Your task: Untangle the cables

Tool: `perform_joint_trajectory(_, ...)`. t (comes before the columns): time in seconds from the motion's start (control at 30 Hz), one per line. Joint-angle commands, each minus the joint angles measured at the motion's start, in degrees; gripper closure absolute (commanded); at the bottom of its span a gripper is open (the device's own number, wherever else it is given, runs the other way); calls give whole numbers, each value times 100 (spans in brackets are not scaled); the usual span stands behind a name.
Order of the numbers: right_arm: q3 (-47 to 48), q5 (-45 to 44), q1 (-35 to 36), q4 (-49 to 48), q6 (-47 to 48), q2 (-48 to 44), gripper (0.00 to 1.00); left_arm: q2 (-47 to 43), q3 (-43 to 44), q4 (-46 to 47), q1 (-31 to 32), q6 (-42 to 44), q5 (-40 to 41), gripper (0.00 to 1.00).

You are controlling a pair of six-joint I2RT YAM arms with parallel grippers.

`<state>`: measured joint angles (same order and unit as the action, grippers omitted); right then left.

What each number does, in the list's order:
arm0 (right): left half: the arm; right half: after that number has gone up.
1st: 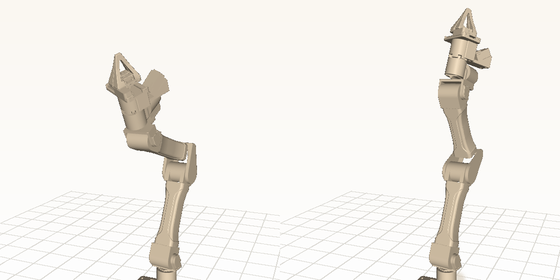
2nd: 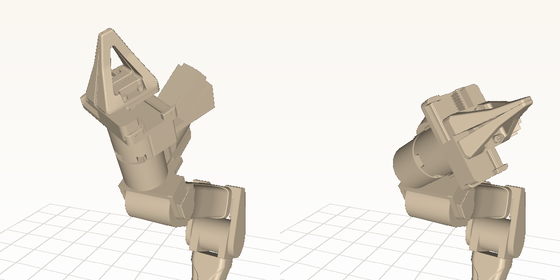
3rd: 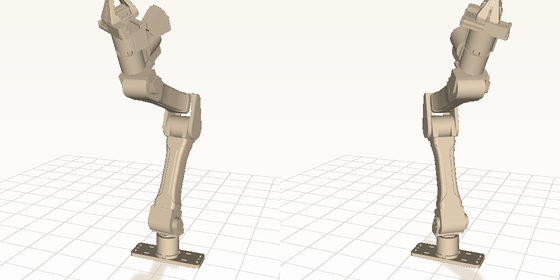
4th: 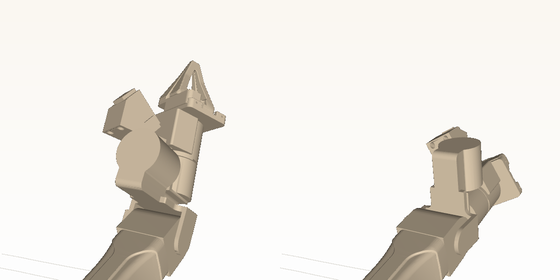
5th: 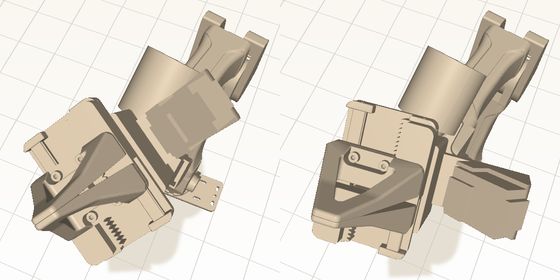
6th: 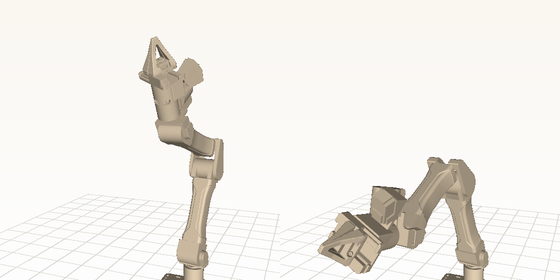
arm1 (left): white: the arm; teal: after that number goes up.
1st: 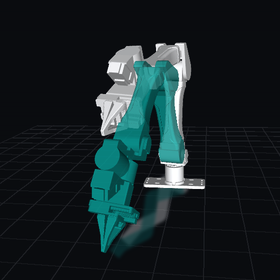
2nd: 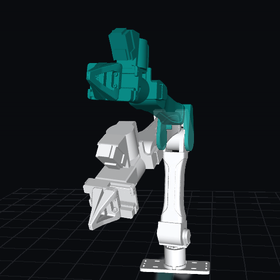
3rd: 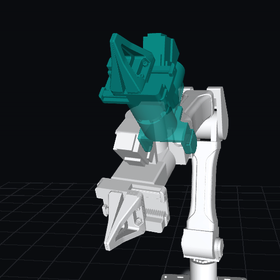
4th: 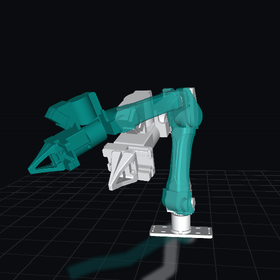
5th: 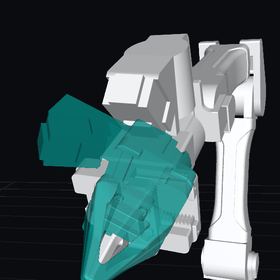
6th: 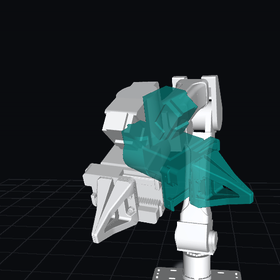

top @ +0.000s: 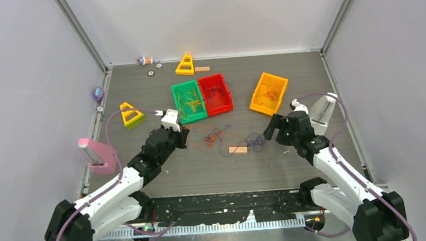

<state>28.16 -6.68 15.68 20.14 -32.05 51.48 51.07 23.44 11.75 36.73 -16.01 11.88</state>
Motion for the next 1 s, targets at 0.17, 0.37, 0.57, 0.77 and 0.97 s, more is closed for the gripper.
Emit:
perform_joint_trajectory(0.17,1023,1454,1072,-794,1585,613,2,420,508,232,-17,172,-1161,100)
perform_joint_trajectory(0.37,1637,1254,1902,-1213,1810,1510,10,202,944,-380,-16,130,-1645,100)
perform_joint_trajectory(0.57,1798,1952,2424,-2464,2491,1906,15,158,1461,-1017,-7,259,-2471,100)
perform_joint_trajectory(0.77,2019,1955,2631,-3063,2978,2133,15,132,1702,-1158,39,283,-2951,100)
perform_joint_trajectory(0.97,2212,1990,2772,-3014,3238,2088,29,81,1752,-1308,46,283,-3047,100)
